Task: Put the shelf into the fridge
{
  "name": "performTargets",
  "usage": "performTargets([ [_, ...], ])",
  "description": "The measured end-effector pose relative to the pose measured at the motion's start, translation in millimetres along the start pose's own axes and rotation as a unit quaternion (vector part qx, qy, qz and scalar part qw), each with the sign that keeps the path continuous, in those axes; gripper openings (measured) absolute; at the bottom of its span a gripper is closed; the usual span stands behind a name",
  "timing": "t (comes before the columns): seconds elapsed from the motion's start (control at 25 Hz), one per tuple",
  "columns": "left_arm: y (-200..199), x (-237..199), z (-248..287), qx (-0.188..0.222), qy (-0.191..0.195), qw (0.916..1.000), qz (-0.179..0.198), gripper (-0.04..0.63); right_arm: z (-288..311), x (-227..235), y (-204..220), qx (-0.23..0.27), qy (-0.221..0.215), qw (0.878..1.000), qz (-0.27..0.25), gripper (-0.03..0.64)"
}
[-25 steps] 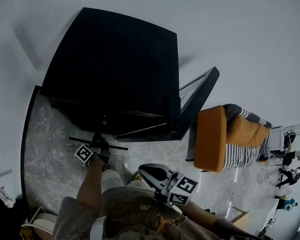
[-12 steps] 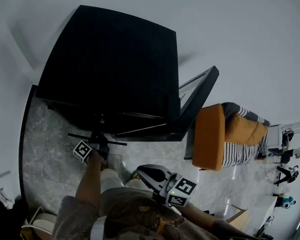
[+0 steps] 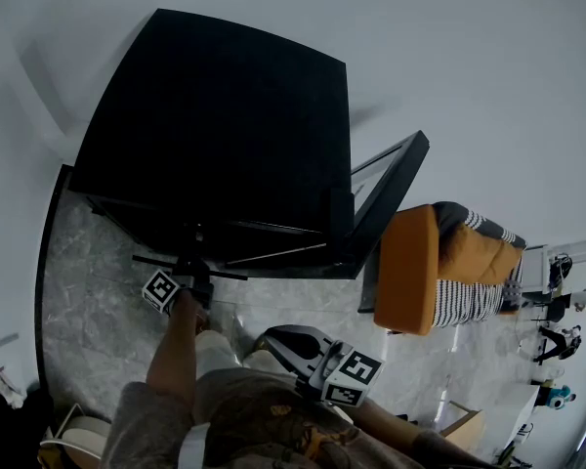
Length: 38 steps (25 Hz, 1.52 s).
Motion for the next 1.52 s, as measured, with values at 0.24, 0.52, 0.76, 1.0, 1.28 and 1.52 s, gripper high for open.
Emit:
performTargets([
  [0.24,-2.0,-4.9,11.0,-0.002,-0.001,1.0,0.003,0.015,0.5,-0.3,2.4,-0.004,-0.002,1.0,0.001,0.025],
  [0.52,-5.1,-8.6,21.5,-0.002,-0.004,0.9999,0.013,0.015,1.8,1.1,3.3,-0.006,-0.002,1.0,0.002,0.023],
  [0.76,-7.1,-10.2,30.2,-0.002,-0.007,0.9999,0.014,0.015,3.5,0.3,1.6,-0.005,-0.003,1.0,0.007,0.025],
  [1.0,-8.4,-11.9,41.3,0.001,-0.004,0.9999,0.015,0.015,4.1,-0.3,2.1,-0.005,-0.003,1.0,0.011,0.024],
  [1.28,-13.3,-18.1,57.8,0.003,-0.007,0.9998,0.02,0.015,2.8,-0.6,6.8,-0.01,0.0,1.0,0.018,0.024],
  [1.52,-14.5,-19.1,63.0,0.003,-0.006,0.9997,0.024,0.015,2.1,1.4,6.3,-0.011,0.005,1.0,0.022,0.024],
])
Point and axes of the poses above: the fingertips, and each gripper's own axes: z forward along the fingers, x to its right, y out of its underside, the point moved 4 cm from there along -z, backward along the fingers, and after that the axes turned 15 degrees about y, right-handed, at the moved point
